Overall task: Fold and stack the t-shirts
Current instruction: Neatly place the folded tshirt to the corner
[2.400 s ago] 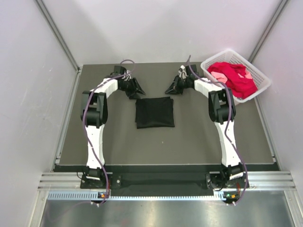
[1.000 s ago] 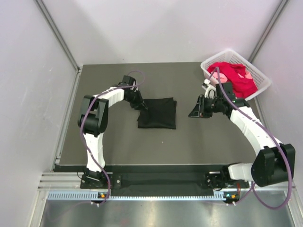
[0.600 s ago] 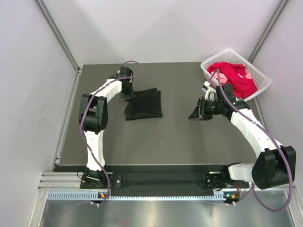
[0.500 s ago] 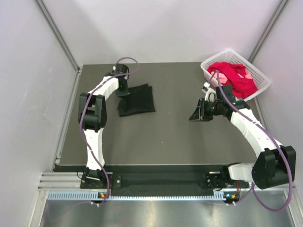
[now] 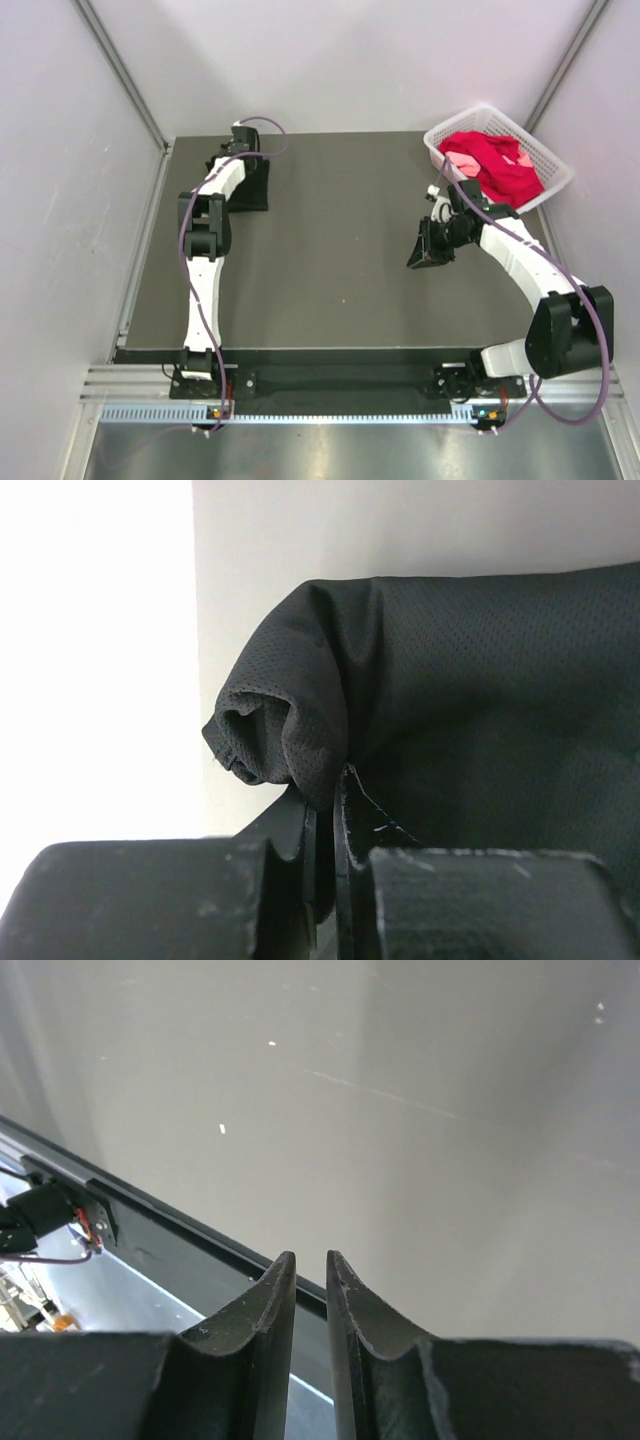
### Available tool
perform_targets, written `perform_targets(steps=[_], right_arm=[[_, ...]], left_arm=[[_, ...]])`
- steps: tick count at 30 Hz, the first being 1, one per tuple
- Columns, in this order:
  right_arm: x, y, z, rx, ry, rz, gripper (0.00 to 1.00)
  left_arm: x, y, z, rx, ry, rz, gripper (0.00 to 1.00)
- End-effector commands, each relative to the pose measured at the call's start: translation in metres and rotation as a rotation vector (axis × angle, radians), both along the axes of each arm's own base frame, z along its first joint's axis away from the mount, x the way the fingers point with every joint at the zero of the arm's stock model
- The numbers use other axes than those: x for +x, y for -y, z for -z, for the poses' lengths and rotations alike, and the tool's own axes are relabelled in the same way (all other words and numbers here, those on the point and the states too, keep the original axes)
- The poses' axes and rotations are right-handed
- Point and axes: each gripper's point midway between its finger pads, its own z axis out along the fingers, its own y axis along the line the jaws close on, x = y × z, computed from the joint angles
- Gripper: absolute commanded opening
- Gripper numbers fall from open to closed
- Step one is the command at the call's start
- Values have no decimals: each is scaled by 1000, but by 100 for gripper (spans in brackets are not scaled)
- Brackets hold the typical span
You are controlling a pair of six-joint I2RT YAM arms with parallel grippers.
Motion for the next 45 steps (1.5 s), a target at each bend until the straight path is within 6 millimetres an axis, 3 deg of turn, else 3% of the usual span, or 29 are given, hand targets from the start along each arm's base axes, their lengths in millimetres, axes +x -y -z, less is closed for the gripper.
perform_targets(steps=[1,4,8,9,12,22,29,30,32,33,35,36,40,43,45], right_arm=[[9,2,-7,-30,-1,17,19],[13,2,-1,-35,-30,29,19],[15,-1,5,-35,-66,36,19],[15,-1,6,-34,-74,37,19],[16,-2,9,-41,-96,35,19],[17,-9,10,-51,-112,13,18],[15,-9,12,-58,-123,3,18],[15,-9,13,-59,-126,0,18],[16,-9,12,-57,-125,-2,18],[16,-10,13,-58,-130,-6,18],[17,-10,12,-56,-129,-12,17],[18,-10,11,-55,-122,-13,17],[21,-12,7,-43,-108,-23,17],[22,-15,3,-28,-95,-26,17],[24,-16,2,-19,-86,-25,17]], left_arm=[[26,-54,-58,166,154,-79,0],[33,-67,-66,218,172,-68,0],[52,-66,-68,248,231,-28,0],[54,-82,-72,247,259,-42,0],[64,-82,-76,270,301,-22,0],[73,-97,-67,304,323,-12,0],[79,-107,-71,284,374,-15,0],[80,-108,-70,284,377,-15,4],[81,-108,-74,280,397,-21,23],[80,-107,-76,276,405,-27,46],[81,-105,-88,258,443,-39,68],[79,-106,-94,254,458,-61,95],[69,-108,-139,238,549,-136,99],[63,-98,-161,218,579,-149,99],[61,-83,-162,212,566,-137,99]])
